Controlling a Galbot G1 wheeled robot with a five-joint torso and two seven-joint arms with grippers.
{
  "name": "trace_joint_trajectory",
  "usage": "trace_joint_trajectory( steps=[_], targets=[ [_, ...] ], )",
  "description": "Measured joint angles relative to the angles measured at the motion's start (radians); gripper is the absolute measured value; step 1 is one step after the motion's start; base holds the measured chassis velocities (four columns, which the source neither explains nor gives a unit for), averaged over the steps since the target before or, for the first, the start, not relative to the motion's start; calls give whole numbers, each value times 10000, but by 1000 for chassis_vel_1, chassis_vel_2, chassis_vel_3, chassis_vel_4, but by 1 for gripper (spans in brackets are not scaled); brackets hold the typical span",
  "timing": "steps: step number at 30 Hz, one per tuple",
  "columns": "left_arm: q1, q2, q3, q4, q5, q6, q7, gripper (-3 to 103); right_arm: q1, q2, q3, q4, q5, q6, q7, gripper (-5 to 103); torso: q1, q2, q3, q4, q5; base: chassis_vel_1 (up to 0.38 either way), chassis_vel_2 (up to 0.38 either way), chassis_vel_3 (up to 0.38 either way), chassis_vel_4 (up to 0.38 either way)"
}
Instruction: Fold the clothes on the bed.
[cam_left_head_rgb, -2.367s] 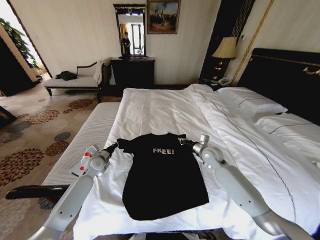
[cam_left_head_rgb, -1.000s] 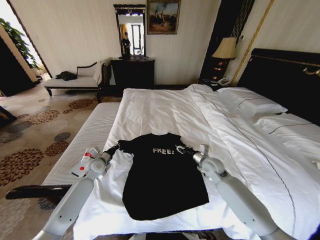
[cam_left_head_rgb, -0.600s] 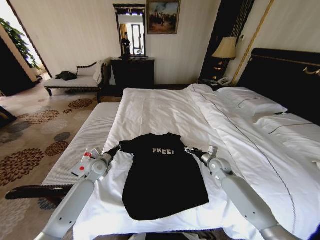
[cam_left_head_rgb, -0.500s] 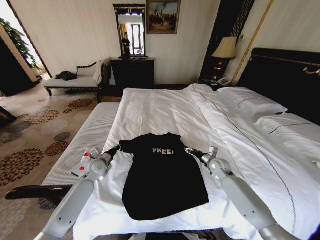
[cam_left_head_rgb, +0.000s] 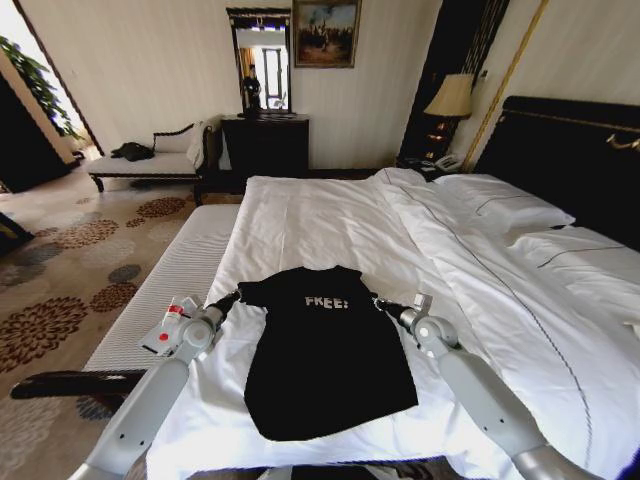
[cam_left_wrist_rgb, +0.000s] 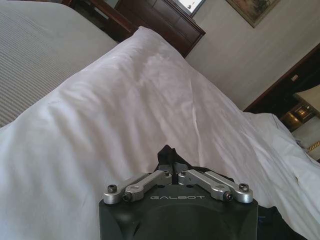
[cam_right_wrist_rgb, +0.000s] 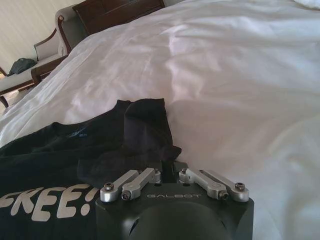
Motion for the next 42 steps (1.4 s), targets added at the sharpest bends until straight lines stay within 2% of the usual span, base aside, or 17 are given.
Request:
trace_joint_trajectory(
  steps=[2,5,22,24,30,33,34,35,39,42],
  targets=[
    [-2,0,10,6,-1,0,1,0,-10,0,-4,-5,-63,61,0,3,0,0,0,1,0,0,0,0,0],
    [-32,16,50,6,-7,3,1,0,-41,-18,-5,21,-192,139,-6,1,1,0,0,1,1,0,0,0,0],
    [41,120,-6,-172,-110,17,35,0,-623,-164,-79,1227,-1378,684,-165,0,0,0,0,0,0,0,0,0,0],
    [108,128,-35,-210,-108,18,41,0,-1033,-250,-121,1625,-2235,1061,-434,0,0,0,-1,2,-1,0,0,0,0],
    [112,144,-37,-262,-107,17,25,0,-1552,-316,-238,1774,-3159,1539,-703,0,0,0,0,-1,1,0,0,0,0],
    [121,165,-38,-288,-108,18,16,0,-1829,-320,-372,1631,-4052,2183,-901,0,0,0,-1,0,1,0,0,0,0],
    [128,173,-39,-292,-108,18,14,0,-1973,-329,-447,1497,-4679,2722,-1104,0,0,1,-1,1,0,0,0,0,0],
    [128,173,-39,-292,-108,18,14,0,-1973,-329,-447,1497,-4679,2722,-1104,0,0,1,-1,1,0,0,0,0,0],
    [169,189,-60,-329,-108,18,6,0,-2276,-368,-601,1261,-5871,3541,-1503,0,0,0,-1,0,1,0,0,0,0],
    [179,192,-67,-342,-107,18,3,0,-2315,-335,-628,1106,-6150,3727,-1544,-1,-1,0,-1,0,1,0,0,0,0]
  ],
)
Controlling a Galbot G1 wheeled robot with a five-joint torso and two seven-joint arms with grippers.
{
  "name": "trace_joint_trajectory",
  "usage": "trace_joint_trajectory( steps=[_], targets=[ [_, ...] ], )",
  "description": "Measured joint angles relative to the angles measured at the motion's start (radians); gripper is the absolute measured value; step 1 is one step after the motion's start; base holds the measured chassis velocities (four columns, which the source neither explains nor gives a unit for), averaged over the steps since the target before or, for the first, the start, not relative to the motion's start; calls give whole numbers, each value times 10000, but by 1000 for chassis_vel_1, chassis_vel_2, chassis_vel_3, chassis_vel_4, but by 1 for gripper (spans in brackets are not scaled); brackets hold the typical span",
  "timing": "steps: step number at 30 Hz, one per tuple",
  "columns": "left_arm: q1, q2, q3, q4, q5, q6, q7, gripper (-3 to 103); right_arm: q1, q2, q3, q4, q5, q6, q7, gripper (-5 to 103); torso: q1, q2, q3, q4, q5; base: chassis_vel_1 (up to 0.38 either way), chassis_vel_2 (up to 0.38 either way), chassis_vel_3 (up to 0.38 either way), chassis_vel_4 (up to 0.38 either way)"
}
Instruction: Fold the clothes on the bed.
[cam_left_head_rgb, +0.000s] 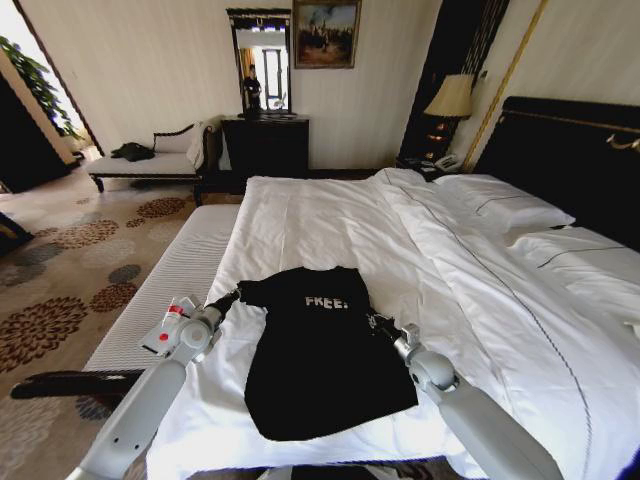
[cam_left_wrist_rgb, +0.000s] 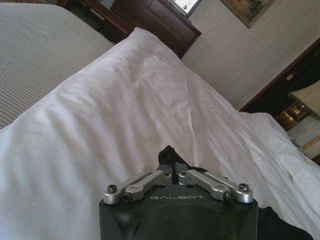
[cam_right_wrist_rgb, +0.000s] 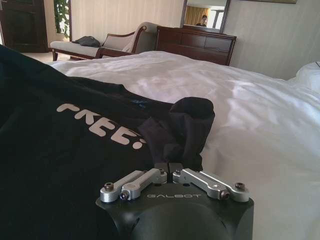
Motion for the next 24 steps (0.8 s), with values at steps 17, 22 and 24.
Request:
trace_joint_trajectory(
  steps=[17,22,24],
  targets=[
    [111,-20,-82,-124,45,-8,-37,0,-482,-93,6,161,-606,742,-459,69,0,0,1,-1,0,0,0,0,0],
    [164,9,-101,-213,45,-12,-72,0,-318,-92,-118,83,-615,715,-442,85,0,0,1,2,-1,0,0,0,0],
    [195,21,-123,-240,45,-15,-83,0,-237,-105,-166,49,-613,681,-437,95,0,0,1,3,0,0,0,0,0]
  ],
)
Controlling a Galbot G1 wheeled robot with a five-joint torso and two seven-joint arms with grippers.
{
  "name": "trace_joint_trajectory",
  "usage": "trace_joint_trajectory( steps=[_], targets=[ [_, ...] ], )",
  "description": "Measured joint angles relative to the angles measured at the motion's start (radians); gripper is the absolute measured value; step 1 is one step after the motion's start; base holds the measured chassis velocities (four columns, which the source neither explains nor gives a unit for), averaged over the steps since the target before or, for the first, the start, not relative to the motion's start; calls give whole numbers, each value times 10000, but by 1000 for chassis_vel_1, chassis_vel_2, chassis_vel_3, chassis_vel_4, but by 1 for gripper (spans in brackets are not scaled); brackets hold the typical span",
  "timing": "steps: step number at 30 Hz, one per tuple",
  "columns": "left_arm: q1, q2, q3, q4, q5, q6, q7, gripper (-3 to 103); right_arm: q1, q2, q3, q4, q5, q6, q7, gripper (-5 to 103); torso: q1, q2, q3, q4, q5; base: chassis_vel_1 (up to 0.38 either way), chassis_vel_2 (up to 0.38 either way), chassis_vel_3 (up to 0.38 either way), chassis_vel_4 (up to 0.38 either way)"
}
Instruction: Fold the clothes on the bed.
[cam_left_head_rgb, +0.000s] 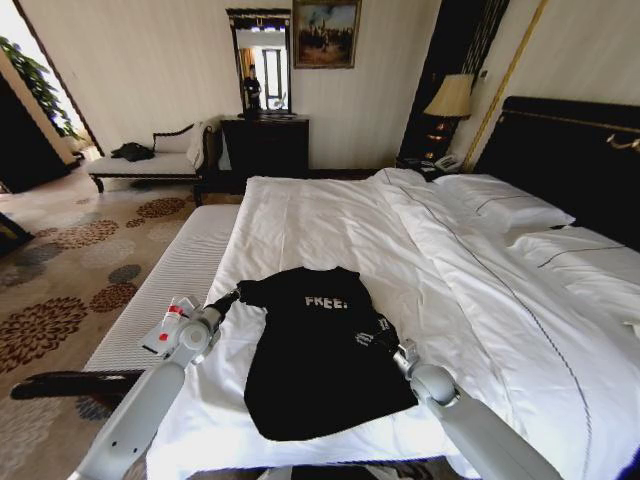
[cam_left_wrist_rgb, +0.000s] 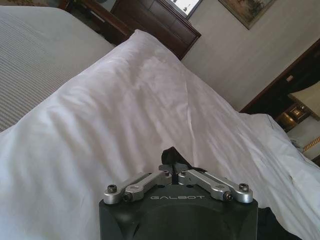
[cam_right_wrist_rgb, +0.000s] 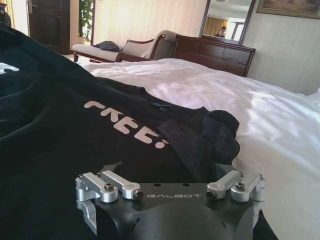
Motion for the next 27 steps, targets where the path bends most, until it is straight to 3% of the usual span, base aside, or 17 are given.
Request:
trace_joint_trajectory(
  steps=[13,19,20,22,25,27],
  targets=[
    [56,115,-53,-138,-2,-11,-75,0,755,48,-402,-152,1202,-589,503,103,0,0,0,-2,-1,0,0,0,0],
    [132,108,-75,-133,5,-12,-71,0,635,47,-407,-96,1238,-588,592,79,0,0,0,-4,-1,0,0,0,0],
    [132,108,-75,-133,5,-12,-71,0,635,47,-407,-96,1238,-588,592,79,0,0,0,-4,-1,0,0,0,0],
    [139,83,-75,-125,18,-11,-68,0,628,44,-412,-70,1237,-582,603,68,0,0,0,-3,-1,0,0,0,0],
    [138,82,-61,-124,20,-12,-65,0,639,43,-420,-54,1243,-573,610,63,0,0,0,-3,-1,0,0,0,0],
    [128,84,-57,-125,21,-12,-61,0,662,43,-437,-48,1255,-567,631,52,0,0,0,-3,-1,0,0,0,0]
  ],
)
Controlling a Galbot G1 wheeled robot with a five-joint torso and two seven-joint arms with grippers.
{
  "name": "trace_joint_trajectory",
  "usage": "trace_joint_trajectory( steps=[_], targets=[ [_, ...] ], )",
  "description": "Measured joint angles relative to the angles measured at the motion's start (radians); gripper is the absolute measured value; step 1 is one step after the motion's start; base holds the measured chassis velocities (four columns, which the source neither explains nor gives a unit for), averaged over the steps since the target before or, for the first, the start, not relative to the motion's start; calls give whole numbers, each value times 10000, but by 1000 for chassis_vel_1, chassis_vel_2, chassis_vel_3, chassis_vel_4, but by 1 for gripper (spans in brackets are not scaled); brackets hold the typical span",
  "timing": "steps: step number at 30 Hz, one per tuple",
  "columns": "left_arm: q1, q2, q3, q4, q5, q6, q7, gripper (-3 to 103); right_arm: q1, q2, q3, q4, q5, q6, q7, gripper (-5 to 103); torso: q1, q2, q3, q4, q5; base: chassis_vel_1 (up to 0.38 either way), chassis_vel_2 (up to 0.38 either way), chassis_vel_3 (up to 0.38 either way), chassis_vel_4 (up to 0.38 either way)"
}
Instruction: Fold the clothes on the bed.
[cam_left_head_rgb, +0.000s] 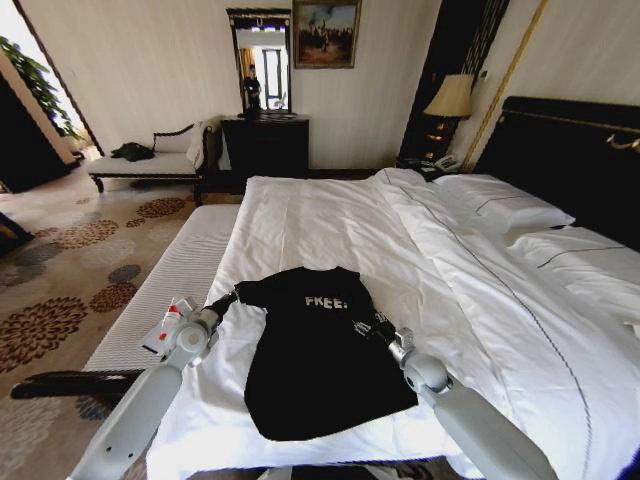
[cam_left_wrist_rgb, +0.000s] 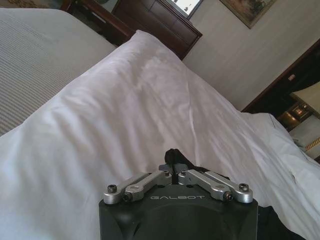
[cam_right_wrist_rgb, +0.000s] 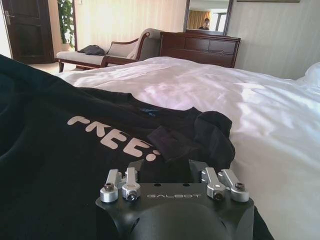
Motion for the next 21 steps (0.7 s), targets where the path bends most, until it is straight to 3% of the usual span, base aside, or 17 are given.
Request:
trace_joint_trajectory(
  steps=[1,3,11,13,21],
  targets=[
    [-5,3,-1,0,0,0,2,0,7,2,-10,0,1,3,14,47,0,0,0,1,0,0,0,0,0],
    [-8,8,-2,1,-2,0,5,0,10,7,-14,0,1,5,25,47,0,0,0,0,0,0,0,0,0],
    [-17,1,-10,6,-6,0,12,0,-81,23,41,7,-6,12,65,9,0,0,0,1,1,0,0,0,0],
    [-17,-2,-11,6,-6,0,12,0,-119,15,76,36,-6,15,64,4,0,0,0,0,1,0,0,0,0],
    [3,-27,-26,-21,-4,0,10,0,-707,-23,447,530,-145,125,9,0,0,0,0,0,0,0,0,0,0]
  ],
)
